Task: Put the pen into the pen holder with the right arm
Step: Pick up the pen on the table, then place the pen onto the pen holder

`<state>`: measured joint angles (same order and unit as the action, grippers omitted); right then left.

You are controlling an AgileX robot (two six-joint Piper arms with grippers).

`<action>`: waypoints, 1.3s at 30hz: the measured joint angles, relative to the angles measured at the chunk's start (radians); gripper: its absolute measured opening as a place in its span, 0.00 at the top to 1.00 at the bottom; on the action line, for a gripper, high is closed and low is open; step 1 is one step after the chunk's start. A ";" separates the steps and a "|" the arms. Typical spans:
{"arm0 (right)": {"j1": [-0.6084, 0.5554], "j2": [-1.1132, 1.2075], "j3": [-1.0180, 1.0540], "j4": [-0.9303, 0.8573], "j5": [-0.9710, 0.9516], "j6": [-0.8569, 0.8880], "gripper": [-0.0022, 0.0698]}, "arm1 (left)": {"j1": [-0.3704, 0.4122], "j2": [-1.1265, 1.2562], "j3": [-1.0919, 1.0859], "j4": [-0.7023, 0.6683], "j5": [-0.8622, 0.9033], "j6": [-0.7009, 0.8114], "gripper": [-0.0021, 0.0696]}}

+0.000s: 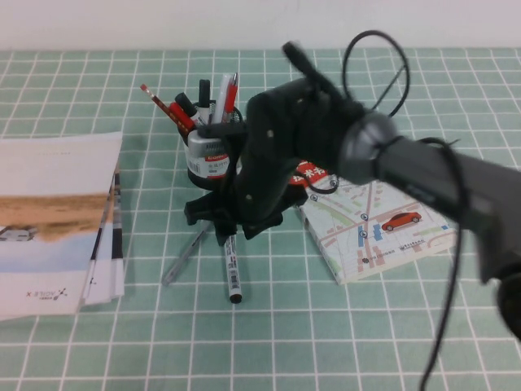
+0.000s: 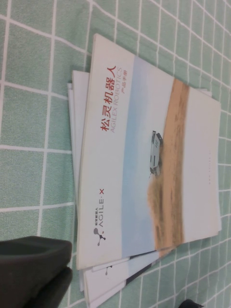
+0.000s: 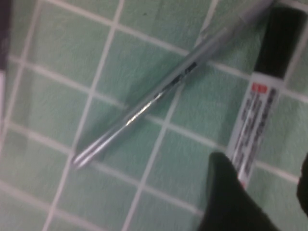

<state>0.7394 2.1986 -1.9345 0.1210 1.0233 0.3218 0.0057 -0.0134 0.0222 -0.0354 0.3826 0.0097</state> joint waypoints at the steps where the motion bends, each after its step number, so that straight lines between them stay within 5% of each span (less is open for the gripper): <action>1: 0.002 0.021 -0.023 -0.008 0.011 0.012 0.57 | 0.000 0.000 0.000 0.000 0.000 0.000 0.98; 14: 0.019 0.178 -0.200 -0.074 0.116 0.043 0.57 | 0.000 0.000 0.000 0.000 0.000 0.000 0.98; 23: 0.021 0.182 -0.207 -0.115 0.151 0.045 0.81 | 0.000 0.000 0.000 0.000 0.000 0.000 0.98; 31: 0.026 0.132 -0.159 -0.180 0.187 0.031 0.81 | 0.000 0.000 0.000 0.000 0.000 0.000 0.98; 34: 0.026 0.026 -0.043 -0.210 0.108 0.029 0.81 | 0.000 0.000 0.000 0.000 0.000 0.000 0.98; 39: 0.007 -0.203 0.249 -0.247 -0.338 0.029 0.81 | 0.000 0.000 0.000 0.000 0.000 0.000 0.98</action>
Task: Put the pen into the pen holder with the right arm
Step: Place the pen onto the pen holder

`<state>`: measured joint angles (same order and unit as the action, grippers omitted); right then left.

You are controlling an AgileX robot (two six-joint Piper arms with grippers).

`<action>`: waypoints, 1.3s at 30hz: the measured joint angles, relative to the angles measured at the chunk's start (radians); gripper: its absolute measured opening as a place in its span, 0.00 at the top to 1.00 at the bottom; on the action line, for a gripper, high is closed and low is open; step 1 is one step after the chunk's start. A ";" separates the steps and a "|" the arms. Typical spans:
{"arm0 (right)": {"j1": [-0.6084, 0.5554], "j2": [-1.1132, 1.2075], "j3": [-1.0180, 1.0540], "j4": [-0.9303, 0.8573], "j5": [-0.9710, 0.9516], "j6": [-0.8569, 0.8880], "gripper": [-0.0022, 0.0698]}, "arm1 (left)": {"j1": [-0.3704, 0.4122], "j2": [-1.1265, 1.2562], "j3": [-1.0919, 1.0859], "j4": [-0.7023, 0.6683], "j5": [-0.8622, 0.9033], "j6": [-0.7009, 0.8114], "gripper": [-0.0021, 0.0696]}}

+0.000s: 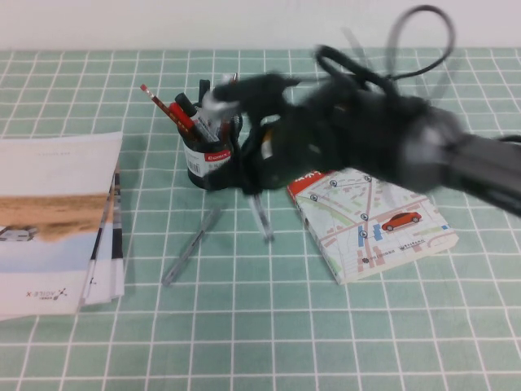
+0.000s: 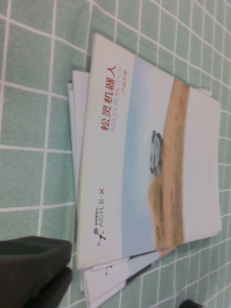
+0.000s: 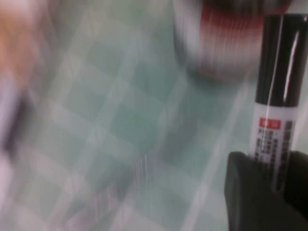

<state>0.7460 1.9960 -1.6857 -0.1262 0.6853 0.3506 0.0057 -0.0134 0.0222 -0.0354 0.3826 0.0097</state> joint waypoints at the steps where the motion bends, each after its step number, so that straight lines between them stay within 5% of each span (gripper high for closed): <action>1: -0.009 -0.032 0.074 -0.013 -0.147 0.000 0.81 | 0.000 0.000 0.000 0.000 0.000 0.000 0.98; 8: -0.067 -0.061 0.326 -0.037 -0.984 -0.029 0.81 | 0.000 0.000 0.000 0.000 0.000 0.000 0.98; 14: -0.070 0.064 0.319 0.066 -1.414 -0.210 0.81 | 0.000 0.000 0.000 0.000 0.000 0.000 0.98; 39: -0.071 0.231 0.174 0.152 -1.374 -0.360 0.79 | 0.000 0.000 0.000 0.000 0.000 0.000 0.98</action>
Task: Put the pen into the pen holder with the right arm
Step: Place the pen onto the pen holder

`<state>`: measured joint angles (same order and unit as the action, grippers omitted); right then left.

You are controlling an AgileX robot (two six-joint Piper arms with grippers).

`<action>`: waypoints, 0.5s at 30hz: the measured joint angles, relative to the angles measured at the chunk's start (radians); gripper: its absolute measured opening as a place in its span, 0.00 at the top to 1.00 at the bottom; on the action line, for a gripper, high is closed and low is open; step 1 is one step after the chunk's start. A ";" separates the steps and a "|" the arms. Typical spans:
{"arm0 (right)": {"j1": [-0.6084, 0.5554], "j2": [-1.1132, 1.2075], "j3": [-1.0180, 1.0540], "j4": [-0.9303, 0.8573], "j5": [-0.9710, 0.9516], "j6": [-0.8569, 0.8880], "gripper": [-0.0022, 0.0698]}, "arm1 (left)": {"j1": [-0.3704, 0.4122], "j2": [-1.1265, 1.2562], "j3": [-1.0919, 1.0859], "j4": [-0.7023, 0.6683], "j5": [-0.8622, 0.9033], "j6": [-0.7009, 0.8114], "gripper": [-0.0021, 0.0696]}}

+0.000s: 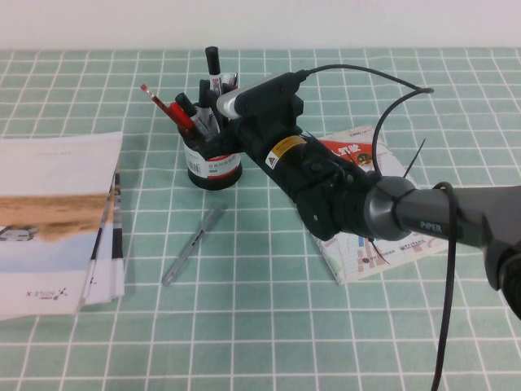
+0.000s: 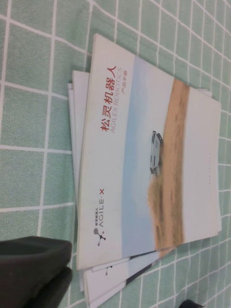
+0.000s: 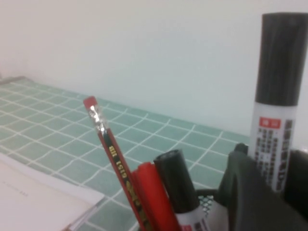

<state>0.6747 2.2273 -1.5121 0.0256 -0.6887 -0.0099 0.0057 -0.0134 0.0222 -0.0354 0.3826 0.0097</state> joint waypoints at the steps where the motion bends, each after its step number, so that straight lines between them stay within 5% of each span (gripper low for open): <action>1: 0.000 0.000 0.000 0.001 0.002 0.000 0.78 | 0.000 0.000 0.000 0.000 0.000 0.000 0.98; 8: 0.000 -0.002 0.000 0.040 0.060 0.000 0.43 | 0.000 0.000 0.000 0.000 0.000 0.000 0.98; 15: 0.000 -0.101 0.028 0.049 0.285 0.000 0.50 | 0.000 0.000 0.000 0.000 0.000 0.000 0.98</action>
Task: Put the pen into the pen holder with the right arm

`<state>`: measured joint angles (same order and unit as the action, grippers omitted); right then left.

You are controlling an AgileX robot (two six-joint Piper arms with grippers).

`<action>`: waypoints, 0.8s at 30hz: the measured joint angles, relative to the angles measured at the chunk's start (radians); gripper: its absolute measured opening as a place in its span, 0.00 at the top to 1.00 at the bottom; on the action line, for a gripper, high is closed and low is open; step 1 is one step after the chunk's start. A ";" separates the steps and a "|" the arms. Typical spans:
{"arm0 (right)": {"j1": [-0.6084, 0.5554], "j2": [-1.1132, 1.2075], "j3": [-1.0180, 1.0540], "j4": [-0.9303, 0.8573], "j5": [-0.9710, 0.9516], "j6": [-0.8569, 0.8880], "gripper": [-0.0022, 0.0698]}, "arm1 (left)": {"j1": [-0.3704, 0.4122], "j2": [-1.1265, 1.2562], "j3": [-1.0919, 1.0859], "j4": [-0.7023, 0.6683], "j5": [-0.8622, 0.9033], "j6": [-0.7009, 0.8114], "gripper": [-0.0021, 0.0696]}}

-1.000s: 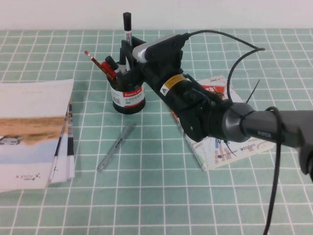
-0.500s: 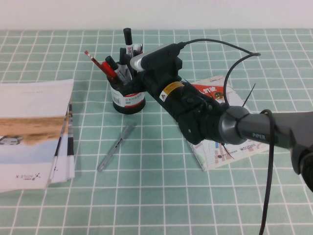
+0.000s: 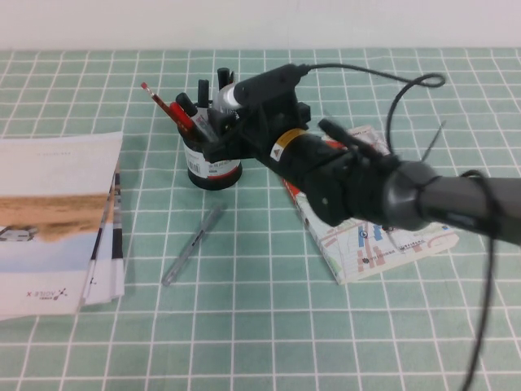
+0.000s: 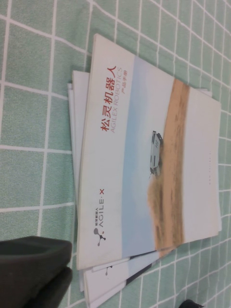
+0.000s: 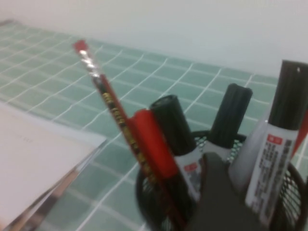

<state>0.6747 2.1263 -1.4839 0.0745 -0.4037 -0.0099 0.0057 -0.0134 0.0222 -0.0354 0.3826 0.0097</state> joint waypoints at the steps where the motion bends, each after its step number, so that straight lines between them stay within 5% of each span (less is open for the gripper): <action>1: 0.004 -0.033 0.021 -0.002 0.026 0.000 0.53 | 0.000 0.000 0.000 0.000 0.000 0.000 0.98; 11: 0.034 -0.486 0.255 -0.034 0.477 0.000 0.95 | 0.000 0.000 0.000 0.000 0.000 0.000 0.98; 24: 0.034 -0.939 0.565 -0.034 0.781 -0.004 0.99 | 0.000 0.000 0.000 0.000 0.000 0.000 0.98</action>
<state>0.7092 1.1878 -0.9186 0.0402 0.3770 -0.0141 0.0057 -0.0134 0.0222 -0.0354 0.3826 0.0097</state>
